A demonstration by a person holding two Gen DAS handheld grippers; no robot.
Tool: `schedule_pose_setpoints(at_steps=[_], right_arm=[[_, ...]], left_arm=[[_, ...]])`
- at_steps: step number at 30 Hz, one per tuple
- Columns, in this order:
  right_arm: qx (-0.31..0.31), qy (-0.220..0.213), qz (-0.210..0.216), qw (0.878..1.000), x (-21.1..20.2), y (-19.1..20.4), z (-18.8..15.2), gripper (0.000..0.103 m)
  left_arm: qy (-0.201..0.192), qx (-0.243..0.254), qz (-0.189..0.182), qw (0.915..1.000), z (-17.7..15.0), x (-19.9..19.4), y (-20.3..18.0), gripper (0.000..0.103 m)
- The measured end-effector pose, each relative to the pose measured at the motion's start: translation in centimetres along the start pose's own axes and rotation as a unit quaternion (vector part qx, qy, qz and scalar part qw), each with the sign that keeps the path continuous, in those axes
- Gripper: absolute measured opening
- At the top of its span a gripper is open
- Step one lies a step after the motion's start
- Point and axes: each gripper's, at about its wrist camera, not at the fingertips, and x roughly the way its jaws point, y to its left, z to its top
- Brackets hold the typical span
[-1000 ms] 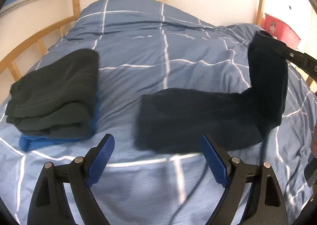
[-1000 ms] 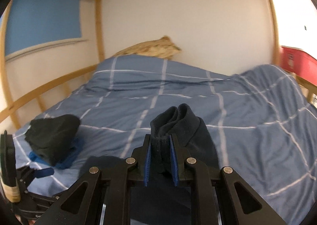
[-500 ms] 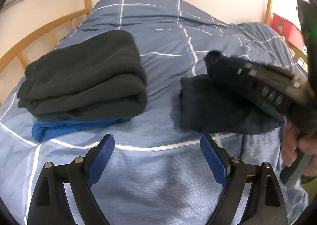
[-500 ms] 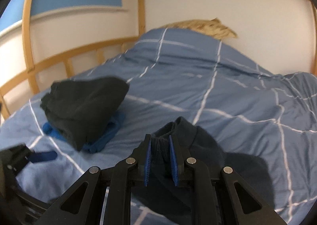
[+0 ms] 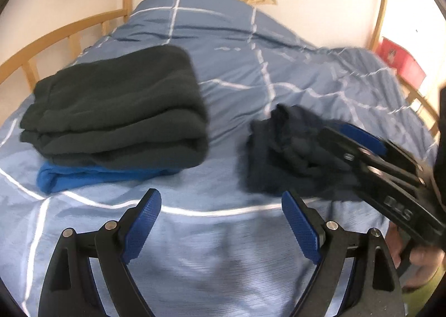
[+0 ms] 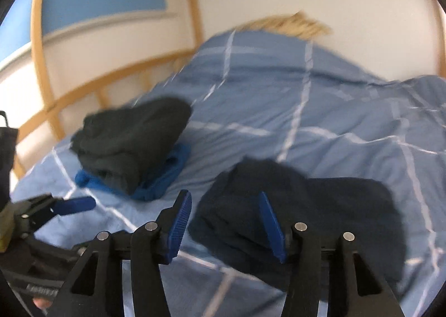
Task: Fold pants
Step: 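Grasp the navy pants bundle with the left tool, fold it over, release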
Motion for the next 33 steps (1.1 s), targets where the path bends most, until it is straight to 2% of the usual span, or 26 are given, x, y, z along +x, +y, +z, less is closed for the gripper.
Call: schedule_pose_setpoints(at_steps=[2,4,6,9,15,19,25,27,30,32,33], right_arm=[[0.016,-0.022,-0.044,0.999,-2.1,-1.1,-0.5,0.073],[0.032,-0.042,-0.103,0.993,-4.3,-2.7,-1.6,0.076],[0.039,-0.030,-0.151,0.987,-5.3,-4.4,-2.6,0.076],[0.069,-0.016,-0.190,0.979,-6.1,-7.0,-3.9,0.076],[0.154,0.017,-0.207,0.966,-5.8,-11.2,-6.6,0.076],[0.166,0.029,-0.202,0.965,-5.2,-11.7,-7.4,0.076],[0.176,0.043,-0.200,0.963,-4.8,-11.9,-8.4,0.076],[0.180,0.050,-0.200,0.962,-4.5,-12.1,-8.7,0.076],[0.184,0.064,-0.201,0.960,-4.3,-12.6,-9.1,0.076],[0.186,0.072,-0.197,0.960,-4.3,-12.7,-9.3,0.076],[0.186,0.075,-0.196,0.960,-4.2,-12.8,-9.4,0.076]], left_arm=[[-0.009,-0.003,-0.017,0.9998,0.2,-0.2,-0.8,0.088],[-0.017,-0.002,-0.031,0.9994,0.5,0.0,-1.5,0.088],[-0.022,-0.007,-0.043,0.9988,0.9,0.4,-2.1,0.088],[-0.025,-0.033,-0.064,0.9971,1.5,1.7,-2.7,0.085],[-0.017,-0.059,-0.075,0.9953,2.2,4.7,-4.3,0.076],[-0.014,-0.083,-0.081,0.9932,2.5,6.5,-4.6,0.072],[-0.006,-0.124,-0.091,0.9881,2.3,8.4,-4.4,0.058],[-0.007,-0.132,-0.099,0.9863,2.5,8.5,-4.6,0.057],[-0.005,-0.129,-0.094,0.9871,2.8,8.7,-5.2,0.047],[-0.009,-0.120,-0.083,0.9893,3.0,8.7,-5.6,0.028],[-0.011,-0.117,-0.081,0.9897,3.1,8.6,-5.7,0.023]])
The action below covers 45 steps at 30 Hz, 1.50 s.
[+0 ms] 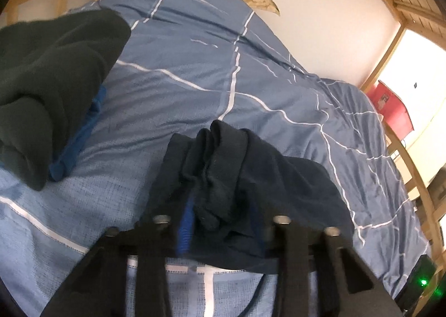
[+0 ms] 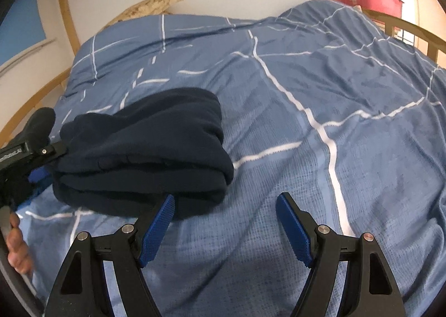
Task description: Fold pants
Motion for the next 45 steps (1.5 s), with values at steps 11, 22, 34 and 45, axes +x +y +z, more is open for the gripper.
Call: schedule_pose_setpoints(at_steps=[11,22,34,45], right_arm=[[-0.027,0.026,-0.021,0.999,1.8,0.5,0.5,0.076],[-0.073,-0.029,0.005,0.997,1.5,2.2,1.6,0.048],[-0.043,0.017,-0.049,0.998,0.9,2.1,-0.1,0.019],[-0.100,-0.038,0.028,0.994,-5.4,0.3,1.2,0.052]], left_arm=[[-0.030,-0.016,-0.008,0.9994,0.6,-2.8,0.6,0.016],[-0.017,-0.010,0.045,0.9988,-0.1,-1.9,2.5,0.016],[0.014,-0.032,0.080,0.9962,-1.1,-0.6,3.9,0.022],[-0.080,0.078,0.115,0.9870,-3.2,-8.6,-2.3,0.064]])
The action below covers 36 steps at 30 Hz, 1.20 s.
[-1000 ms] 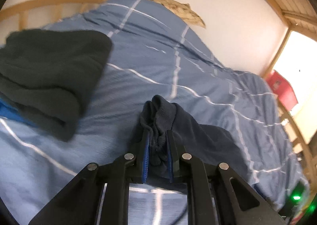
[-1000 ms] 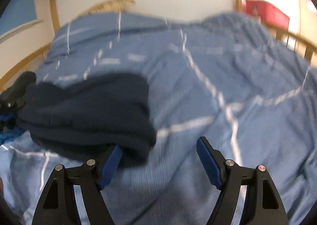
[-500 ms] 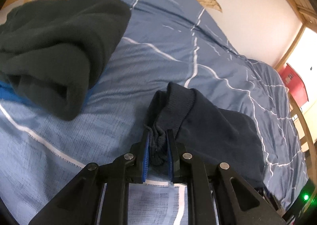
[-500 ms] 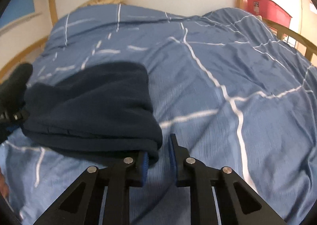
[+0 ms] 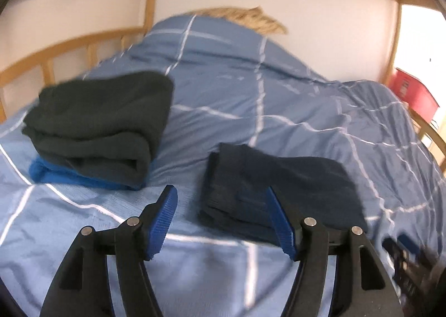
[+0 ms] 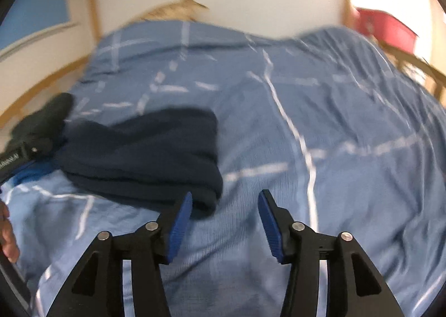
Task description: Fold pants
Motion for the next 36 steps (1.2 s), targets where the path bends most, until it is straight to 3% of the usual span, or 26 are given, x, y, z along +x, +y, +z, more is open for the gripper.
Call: schedule_pose_setpoints(at_steps=[3,6,10,15,19,21,25,29,32,36], right_arm=[[-0.071,-0.033,0.070,0.994,-1.1,-1.6,2.1,0.053],[-0.131,-0.053,0.106,0.984,-1.1,-3.1,4.2,0.054],[-0.198,-0.040,0.152,0.967,1.1,-5.1,7.3,0.054],[-0.262,-0.011,0.192,0.946,5.1,-6.0,9.1,0.054],[-0.291,0.016,0.242,0.925,8.4,-7.0,9.7,0.054],[-0.313,0.024,0.248,0.917,9.7,-7.0,9.7,0.054],[-0.361,0.038,0.279,0.889,11.8,-6.7,9.9,0.053],[-0.392,0.046,0.310,0.865,13.4,-6.3,9.9,0.053],[-0.397,0.060,0.333,0.853,15.0,-6.1,10.2,0.053],[-0.416,0.074,0.341,0.840,17.0,-5.3,10.4,0.053]], left_arm=[[-0.007,0.025,-0.022,0.9994,-1.3,-2.4,-3.2,0.064],[-0.010,0.030,-0.035,0.9989,-3.2,-3.7,-6.9,0.064],[-0.011,-0.002,-0.047,0.9988,-5.7,-4.2,-11.4,0.064],[-0.021,-0.064,-0.020,0.9975,-7.9,-2.9,-16.3,0.064],[-0.034,-0.078,0.018,0.9962,-8.7,-1.1,-19.3,0.064],[-0.028,-0.082,0.036,0.9956,-8.5,0.4,-20.8,0.064],[-0.038,-0.096,0.067,0.9924,-9.1,2.2,-22.2,0.064],[-0.005,-0.118,0.083,0.9896,-9.4,4.7,-21.9,0.063],[0.023,-0.134,0.084,0.9872,-9.4,6.4,-21.4,0.055],[0.025,-0.141,0.084,0.9862,-9.0,7.3,-21.4,0.055]])
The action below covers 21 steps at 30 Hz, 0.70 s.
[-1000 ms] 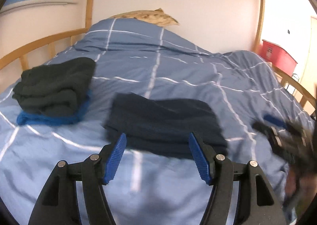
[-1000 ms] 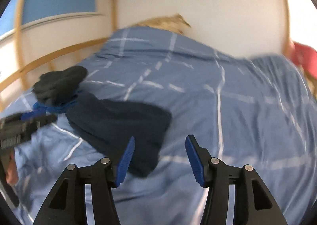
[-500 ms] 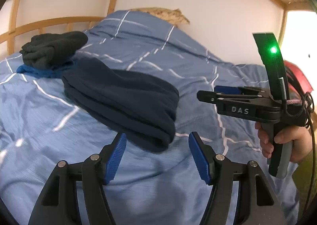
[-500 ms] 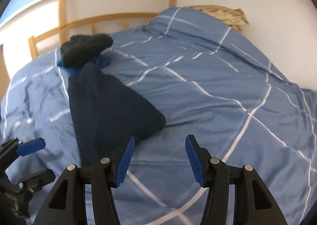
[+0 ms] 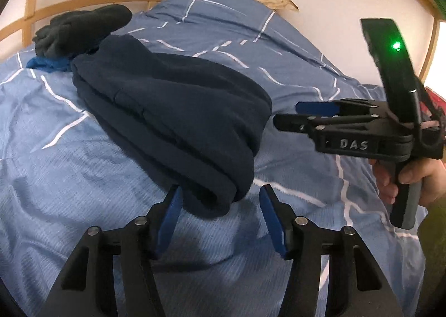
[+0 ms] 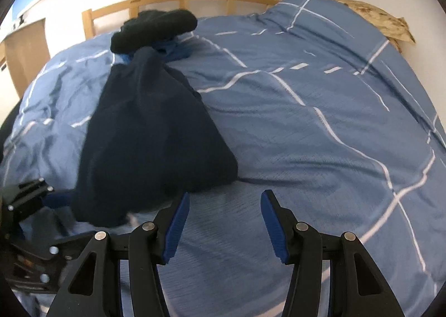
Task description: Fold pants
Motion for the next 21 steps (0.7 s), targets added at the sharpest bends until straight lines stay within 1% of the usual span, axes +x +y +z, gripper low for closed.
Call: schedule_pose_setpoints(at_steps=[1,2,4,5,7,11,13,14,15,16,17,18,19,20,21], right_arm=[[-0.005,0.004,0.012,1.000,0.5,-0.2,0.2,0.053],[-0.008,0.006,0.017,1.000,0.8,-0.3,0.3,0.053],[-0.017,0.005,0.017,1.000,1.4,-0.4,0.7,0.053],[-0.025,0.007,0.024,0.999,1.7,-0.5,1.0,0.053],[-0.033,0.001,0.024,0.999,1.8,-0.5,1.2,0.053],[-0.045,0.014,0.047,0.998,1.6,-1.0,1.2,0.053],[-0.051,0.006,0.019,0.999,0.6,-1.4,0.9,0.053],[-0.043,-0.001,0.022,0.999,0.3,-1.8,0.9,0.053],[-0.032,-0.006,0.034,0.999,0.0,-2.2,0.9,0.052],[-0.028,-0.003,0.042,0.999,0.0,-2.3,1.1,0.052],[-0.037,0.007,0.040,0.998,0.3,-2.2,1.1,0.052],[-0.058,0.021,0.029,0.998,0.8,-1.8,1.3,0.052],[-0.072,0.034,0.022,0.997,1.5,-1.4,1.4,0.048],[-0.076,0.045,0.031,0.996,2.1,-1.3,1.6,0.042],[-0.078,0.049,0.037,0.995,2.6,-1.2,1.9,0.041]], left_arm=[[0.000,-0.004,-0.005,1.0000,0.2,0.2,0.0,0.054],[0.000,-0.006,-0.008,1.0000,0.4,0.4,0.1,0.051],[0.006,-0.016,-0.007,0.9998,0.6,0.8,0.3,0.044],[0.009,-0.023,-0.014,0.9996,0.8,1.0,0.6,0.041],[0.009,-0.034,-0.024,0.9991,0.8,1.1,1.0,0.035],[0.006,-0.032,-0.039,0.9987,0.8,0.9,1.3,0.025],[0.007,-0.034,-0.043,0.9985,0.9,1.0,1.5,0.024],[0.006,-0.033,-0.044,0.9985,0.8,0.9,1.5,0.023],[0.006,-0.031,-0.044,0.9985,0.8,0.8,1.5,0.022],[0.007,-0.027,-0.044,0.9986,0.7,0.7,1.5,0.022],[0.008,-0.024,-0.046,0.9986,0.7,0.6,1.6,0.021],[0.009,-0.024,-0.048,0.9985,0.8,0.6,1.7,0.021],[0.011,-0.024,-0.048,0.9985,0.7,0.6,1.8,0.020],[0.013,-0.023,-0.048,0.9985,0.7,0.6,1.8,0.020],[0.014,-0.022,-0.048,0.9985,0.6,0.7,1.8,0.020]])
